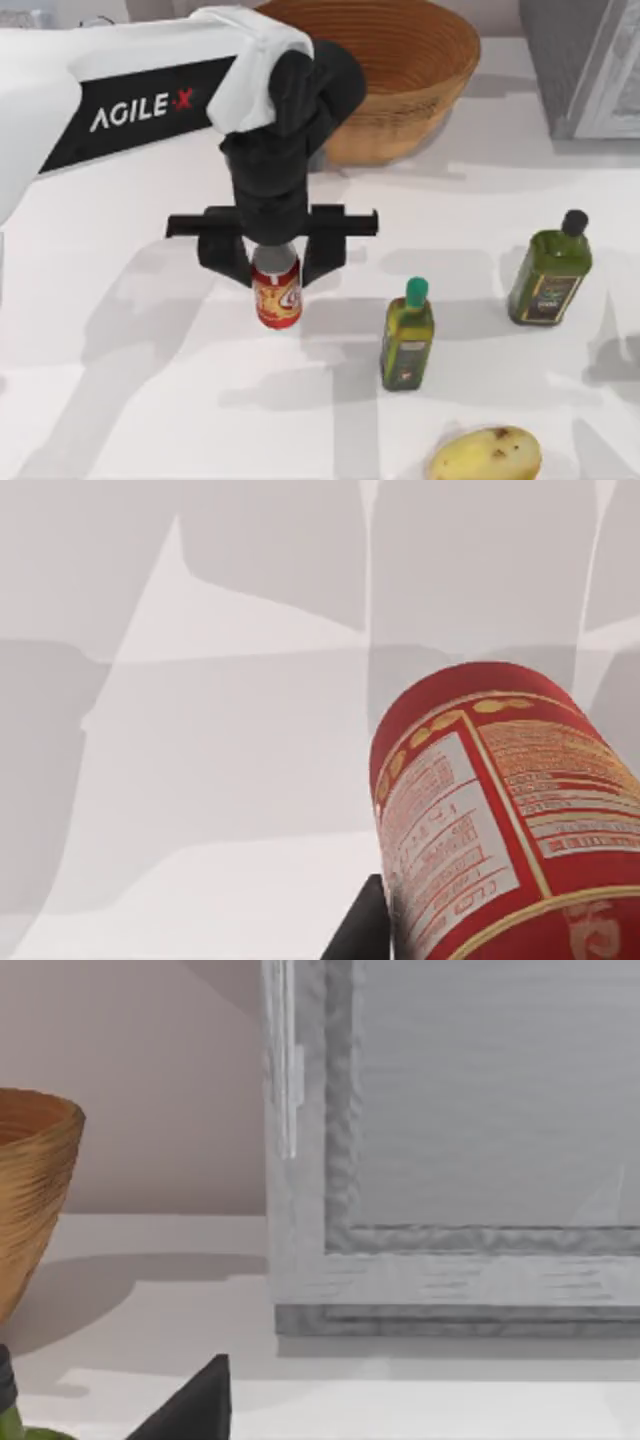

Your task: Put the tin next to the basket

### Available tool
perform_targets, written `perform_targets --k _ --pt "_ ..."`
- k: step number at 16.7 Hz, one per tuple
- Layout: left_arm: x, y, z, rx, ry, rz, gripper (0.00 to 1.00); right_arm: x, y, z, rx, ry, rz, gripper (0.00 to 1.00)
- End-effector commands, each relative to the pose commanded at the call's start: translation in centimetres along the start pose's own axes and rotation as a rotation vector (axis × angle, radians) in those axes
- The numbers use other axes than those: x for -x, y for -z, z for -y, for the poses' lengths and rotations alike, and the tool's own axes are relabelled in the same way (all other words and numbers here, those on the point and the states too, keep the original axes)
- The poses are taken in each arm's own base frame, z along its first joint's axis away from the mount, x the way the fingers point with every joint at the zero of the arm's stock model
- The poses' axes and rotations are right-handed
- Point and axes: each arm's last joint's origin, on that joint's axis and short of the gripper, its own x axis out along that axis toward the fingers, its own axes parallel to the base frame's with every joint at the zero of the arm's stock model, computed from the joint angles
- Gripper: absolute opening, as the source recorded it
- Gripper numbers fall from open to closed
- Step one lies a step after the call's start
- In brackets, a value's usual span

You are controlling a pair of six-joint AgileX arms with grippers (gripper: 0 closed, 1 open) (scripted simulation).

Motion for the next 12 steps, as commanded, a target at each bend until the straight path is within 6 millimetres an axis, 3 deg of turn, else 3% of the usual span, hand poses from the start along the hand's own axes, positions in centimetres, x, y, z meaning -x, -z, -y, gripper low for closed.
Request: perform_targets --k 5,12 --pt "0.0 0.0 0.0 0.0 0.0 0.0 0.98 0.0 0.0 0.0 0.0 0.0 0.0 1.0" --pt "0.0 0.0 0.0 0.0 0.0 0.0 1.0 0.0 0.0 0.0 0.0 0.0 0.0 1.0"
